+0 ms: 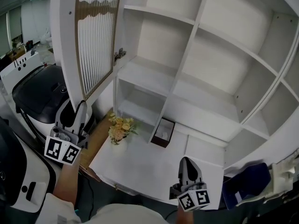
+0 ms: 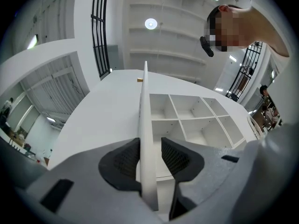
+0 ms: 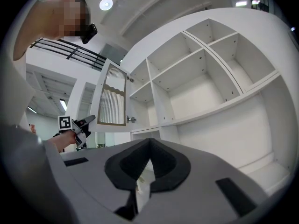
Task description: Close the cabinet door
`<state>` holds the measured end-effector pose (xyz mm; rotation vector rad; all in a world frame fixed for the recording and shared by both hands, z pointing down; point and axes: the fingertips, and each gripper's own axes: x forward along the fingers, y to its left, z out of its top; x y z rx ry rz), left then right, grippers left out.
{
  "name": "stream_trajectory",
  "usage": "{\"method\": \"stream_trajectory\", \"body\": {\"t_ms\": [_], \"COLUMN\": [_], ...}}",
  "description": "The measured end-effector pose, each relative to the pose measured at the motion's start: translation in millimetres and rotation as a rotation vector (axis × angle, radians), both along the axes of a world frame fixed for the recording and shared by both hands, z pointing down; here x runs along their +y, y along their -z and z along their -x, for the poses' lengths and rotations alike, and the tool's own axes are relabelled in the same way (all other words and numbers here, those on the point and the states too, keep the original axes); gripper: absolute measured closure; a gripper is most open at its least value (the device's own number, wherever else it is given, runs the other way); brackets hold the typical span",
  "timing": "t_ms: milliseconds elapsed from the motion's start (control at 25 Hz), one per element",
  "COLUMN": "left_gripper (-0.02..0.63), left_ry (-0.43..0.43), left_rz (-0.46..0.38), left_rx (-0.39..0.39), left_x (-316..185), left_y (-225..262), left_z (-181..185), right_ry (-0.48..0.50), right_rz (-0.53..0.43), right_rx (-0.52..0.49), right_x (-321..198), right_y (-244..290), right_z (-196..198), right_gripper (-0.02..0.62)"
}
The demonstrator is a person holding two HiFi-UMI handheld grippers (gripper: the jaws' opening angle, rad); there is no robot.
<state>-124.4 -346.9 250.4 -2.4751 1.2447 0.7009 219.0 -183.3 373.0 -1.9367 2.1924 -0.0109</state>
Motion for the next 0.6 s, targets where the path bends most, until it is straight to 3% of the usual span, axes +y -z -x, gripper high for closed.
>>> {"method": "stream_trajectory", "body": {"t_ms": [280, 600], "left_gripper": [0.514, 0.518], "left_ry": [0.005, 0.022], "left_rz": [0.001, -0.013], "left_rx": [0.0, -0.036], "left_x": [6.3, 16.7], "left_y": [0.1, 1.0], "left_z": [-18.7, -48.2], "right_ry": [-0.017, -0.035], "right_rz": [0.007, 0.006], "right_rx": [-0.016, -0.03], "right_x": [11.0, 25.5], "right_y": [-5.6, -8.9], "right_z": [-20.0, -41.1], "right_gripper": [0.596, 0.597]}}
